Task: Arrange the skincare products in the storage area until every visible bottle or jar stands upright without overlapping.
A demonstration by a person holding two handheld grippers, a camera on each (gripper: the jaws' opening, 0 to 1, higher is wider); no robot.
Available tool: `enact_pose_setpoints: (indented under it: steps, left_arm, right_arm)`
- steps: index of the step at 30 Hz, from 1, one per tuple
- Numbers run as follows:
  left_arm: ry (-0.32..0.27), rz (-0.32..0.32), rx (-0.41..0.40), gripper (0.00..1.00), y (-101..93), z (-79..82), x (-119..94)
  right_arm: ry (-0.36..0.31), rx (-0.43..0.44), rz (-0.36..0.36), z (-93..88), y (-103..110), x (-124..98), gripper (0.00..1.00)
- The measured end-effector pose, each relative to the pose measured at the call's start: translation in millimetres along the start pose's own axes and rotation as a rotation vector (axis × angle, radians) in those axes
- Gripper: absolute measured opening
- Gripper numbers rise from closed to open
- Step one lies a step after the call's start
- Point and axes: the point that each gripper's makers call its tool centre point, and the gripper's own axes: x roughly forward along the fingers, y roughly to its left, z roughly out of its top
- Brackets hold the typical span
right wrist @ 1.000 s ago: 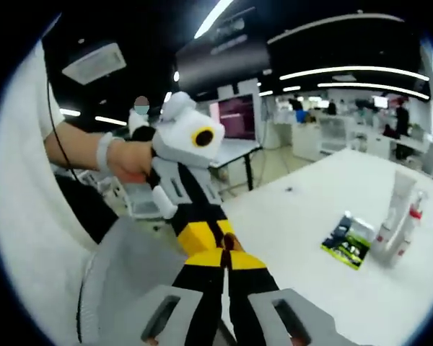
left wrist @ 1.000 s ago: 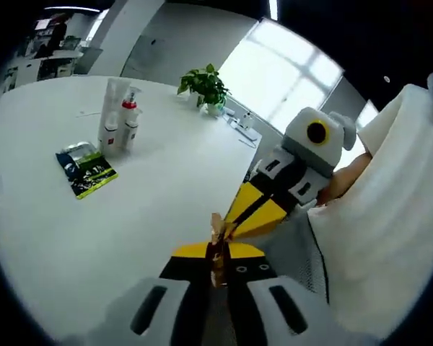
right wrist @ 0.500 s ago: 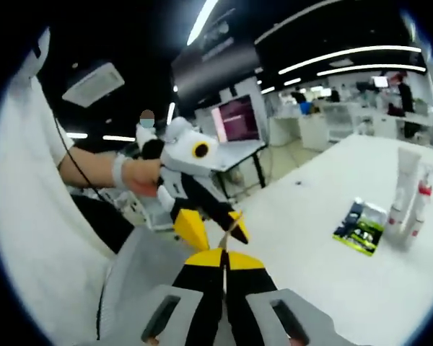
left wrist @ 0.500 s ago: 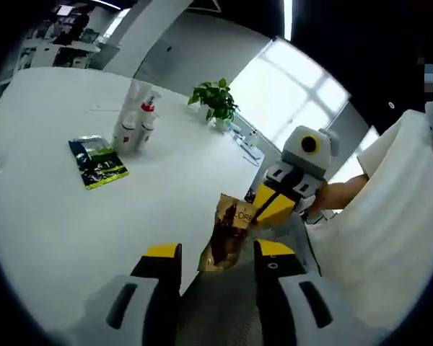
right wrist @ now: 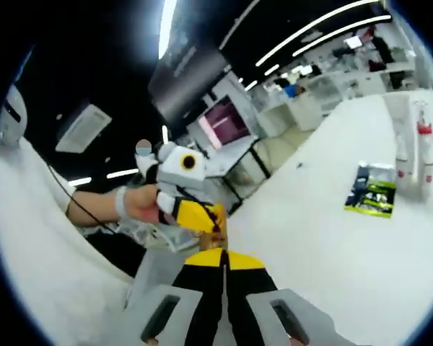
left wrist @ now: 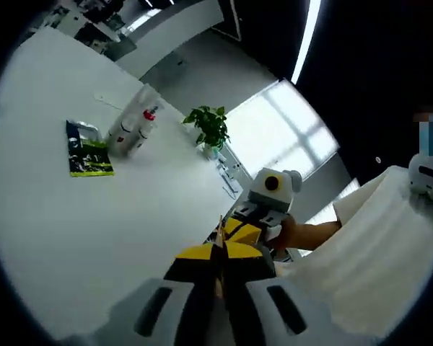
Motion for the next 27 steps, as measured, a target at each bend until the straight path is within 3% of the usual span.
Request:
enact_pose_setpoints:
  steps: [1,3,4,6,9,10,12,14,15,17,21,23,27]
  left_arm:
    - [-0.044,-0.002,-0.043,0.00,-2.8,7.3,0.8]
    - [-0.105,-0.030,-0.118,0.00,-8.0,19.2,0.8]
    - [-0.147,-0.044,-0.125,0.00,-10.6,27.2,0.5]
    - [-0.219,-0.082,-0.169,0.00,-17.4,41.5,-0.8]
    - [-0.247,-0.093,-0.176,0.00,-20.7,47.3,0.8]
    - [-0.247,-0.091,-0.174,0.00,-20.6,47.5,1.3]
    - [-0.247,-0.088,-0.162,0.00,-20.2,46.8,4.3]
    - [-0.262,-0.063,-0.152,0.00,-13.6,46.9,2.2]
    - [-0.241,-0.034,-0.144,0.00,-7.9,42.5,1.8]
    - [-0.229,-0.033,-0.135,0.00,-8.4,38.9,2.3]
    - [-0.215,-0.019,-0.140,0.00,-5.3,31.7,3.4]
    - [-0.236,-0.020,-0.171,0.00,-3.6,32.6,2.8]
    - [-0.310,-0.039,-0.263,0.00,-0.4,41.3,-1.9]
  right_arm:
    - [-0.008,-0.008,-0.005,1.1,-0.2,0.2,0.00]
    - [-0.069,0.006,-0.015,10.0,-3.1,1.8,0.11]
    - [-0.074,0.057,0.007,9.6,-0.6,2.5,0.20]
    - [-0.111,0.169,0.050,13.8,3.6,4.6,0.30]
    - [-0.230,0.260,0.094,32.3,9.3,4.9,0.28]
    - [-0.244,0.294,0.110,36.1,12.8,6.1,0.26]
    - [-0.253,0.276,0.105,38.5,12.5,6.9,0.14]
    - [-0.266,0.294,0.103,41.8,11.1,6.1,0.02]
    - [-0.258,0.279,0.124,40.9,11.9,5.2,0.00]
    - [-0.251,0.313,0.080,37.7,4.5,5.5,0.00]
    - [-0.285,0.384,0.078,41.7,-4.3,1.9,0.00]
    - [-0.288,0.399,0.108,43.6,-1.2,1.9,0.00]
    - [-0.272,0.412,0.101,39.8,-4.9,1.6,0.03]
